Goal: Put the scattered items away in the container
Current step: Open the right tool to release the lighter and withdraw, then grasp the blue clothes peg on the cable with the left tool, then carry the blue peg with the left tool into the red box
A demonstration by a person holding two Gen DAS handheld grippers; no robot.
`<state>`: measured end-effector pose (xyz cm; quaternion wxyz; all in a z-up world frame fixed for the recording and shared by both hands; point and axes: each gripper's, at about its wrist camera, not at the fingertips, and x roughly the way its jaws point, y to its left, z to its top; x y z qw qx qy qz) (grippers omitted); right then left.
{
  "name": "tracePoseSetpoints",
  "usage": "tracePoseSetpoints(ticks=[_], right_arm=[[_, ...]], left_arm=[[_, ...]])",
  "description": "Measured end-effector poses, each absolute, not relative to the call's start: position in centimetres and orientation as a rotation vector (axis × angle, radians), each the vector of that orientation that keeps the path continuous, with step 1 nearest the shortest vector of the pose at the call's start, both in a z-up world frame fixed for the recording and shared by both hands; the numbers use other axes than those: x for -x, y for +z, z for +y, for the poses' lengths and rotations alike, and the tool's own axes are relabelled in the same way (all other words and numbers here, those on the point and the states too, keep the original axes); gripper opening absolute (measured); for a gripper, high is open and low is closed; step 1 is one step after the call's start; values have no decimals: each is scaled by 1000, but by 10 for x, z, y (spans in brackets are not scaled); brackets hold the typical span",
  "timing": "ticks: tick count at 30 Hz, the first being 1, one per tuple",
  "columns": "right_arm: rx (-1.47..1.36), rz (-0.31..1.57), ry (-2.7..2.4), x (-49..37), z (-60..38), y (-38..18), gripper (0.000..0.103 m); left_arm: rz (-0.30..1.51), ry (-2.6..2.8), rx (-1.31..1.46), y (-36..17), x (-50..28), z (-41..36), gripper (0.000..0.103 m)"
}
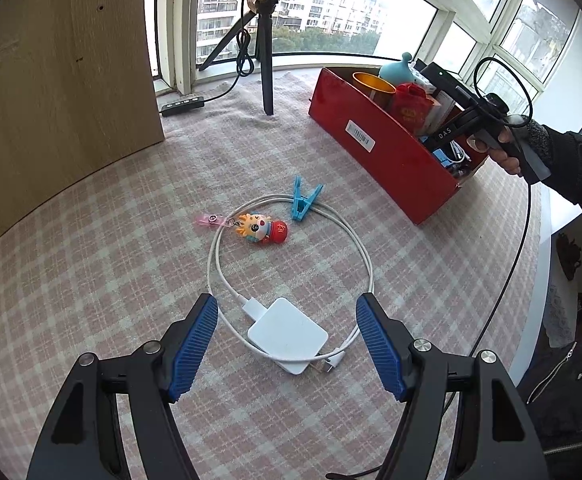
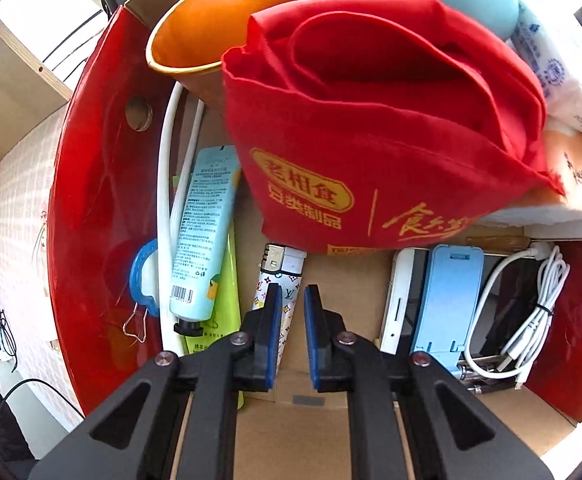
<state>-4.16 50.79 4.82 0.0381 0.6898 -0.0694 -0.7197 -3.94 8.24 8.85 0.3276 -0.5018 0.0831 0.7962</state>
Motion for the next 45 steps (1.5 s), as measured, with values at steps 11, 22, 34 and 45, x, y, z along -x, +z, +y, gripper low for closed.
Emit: tracePoseSetpoints(ticks=[11, 22, 34, 45], right_arm=[[-1831, -159, -2502, -30, 506, 108, 12], [-1388, -651, -2755, -65, 455, 172, 36], [-1401, -731, -2794, -81, 470, 156, 36], [-1450, -706, -2772, -74, 458, 140, 36]], left_arm=[[220, 2129, 1327, 79, 40, 69, 69], [323, 2074, 1272, 70, 58, 132, 64], [510, 1966, 1361, 15, 98, 221, 43], [456, 1972, 1329, 12, 99, 221, 17]])
